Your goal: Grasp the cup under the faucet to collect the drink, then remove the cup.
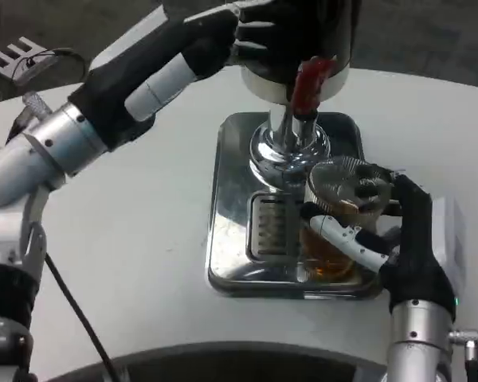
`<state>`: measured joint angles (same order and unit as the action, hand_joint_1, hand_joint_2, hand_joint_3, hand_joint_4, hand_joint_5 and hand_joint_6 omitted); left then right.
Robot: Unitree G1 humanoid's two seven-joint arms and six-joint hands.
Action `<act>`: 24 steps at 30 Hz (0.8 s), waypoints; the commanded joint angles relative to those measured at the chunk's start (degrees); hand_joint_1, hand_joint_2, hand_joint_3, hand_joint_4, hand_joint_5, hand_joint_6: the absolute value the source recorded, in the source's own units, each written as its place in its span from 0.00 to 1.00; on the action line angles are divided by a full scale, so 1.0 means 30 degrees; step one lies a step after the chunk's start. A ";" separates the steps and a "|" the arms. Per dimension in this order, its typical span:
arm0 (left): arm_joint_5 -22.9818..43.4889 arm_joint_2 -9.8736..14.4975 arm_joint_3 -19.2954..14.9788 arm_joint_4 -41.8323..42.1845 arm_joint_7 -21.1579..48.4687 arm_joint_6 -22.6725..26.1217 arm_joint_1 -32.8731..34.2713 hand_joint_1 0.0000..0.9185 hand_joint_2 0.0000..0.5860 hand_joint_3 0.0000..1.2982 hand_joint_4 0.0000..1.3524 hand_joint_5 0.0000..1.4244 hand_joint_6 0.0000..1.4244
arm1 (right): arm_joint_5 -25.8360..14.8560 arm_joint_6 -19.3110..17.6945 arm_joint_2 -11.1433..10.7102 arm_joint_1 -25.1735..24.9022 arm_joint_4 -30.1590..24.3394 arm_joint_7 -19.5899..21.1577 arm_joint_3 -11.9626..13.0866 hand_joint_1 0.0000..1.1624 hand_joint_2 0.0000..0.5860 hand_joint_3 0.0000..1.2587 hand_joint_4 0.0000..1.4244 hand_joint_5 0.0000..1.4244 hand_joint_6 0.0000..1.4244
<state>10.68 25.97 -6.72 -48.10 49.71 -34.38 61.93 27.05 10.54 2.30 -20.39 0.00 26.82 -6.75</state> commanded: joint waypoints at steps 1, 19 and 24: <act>0.0284 0.0630 -0.0433 0.0947 -0.0285 0.0524 -0.1247 0.00 0.00 0.18 0.18 0.22 0.16 | 0.0298 -0.0011 -0.0072 0.0639 -0.1488 -0.0241 0.0020 0.77 0.35 0.55 0.57 0.73 0.82; -0.0136 0.2022 -0.0997 0.5525 -0.2169 0.1763 -0.7736 0.00 0.00 0.18 0.18 0.22 0.17 | 0.1861 0.1173 -0.0215 0.4525 -0.7112 -0.2430 -0.1005 0.78 0.32 0.59 0.59 0.76 0.87; -0.1067 0.2515 -0.0724 0.6739 -0.2748 0.1528 -0.9600 0.00 0.01 0.16 0.15 0.19 0.15 | 0.2235 0.1472 -0.0175 0.5156 -0.8369 -0.3159 -0.1333 0.80 0.31 0.60 0.62 0.76 0.89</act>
<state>9.54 32.04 -9.52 -29.70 42.52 -29.39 36.36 32.45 15.34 1.59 -5.71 -21.54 17.89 -9.94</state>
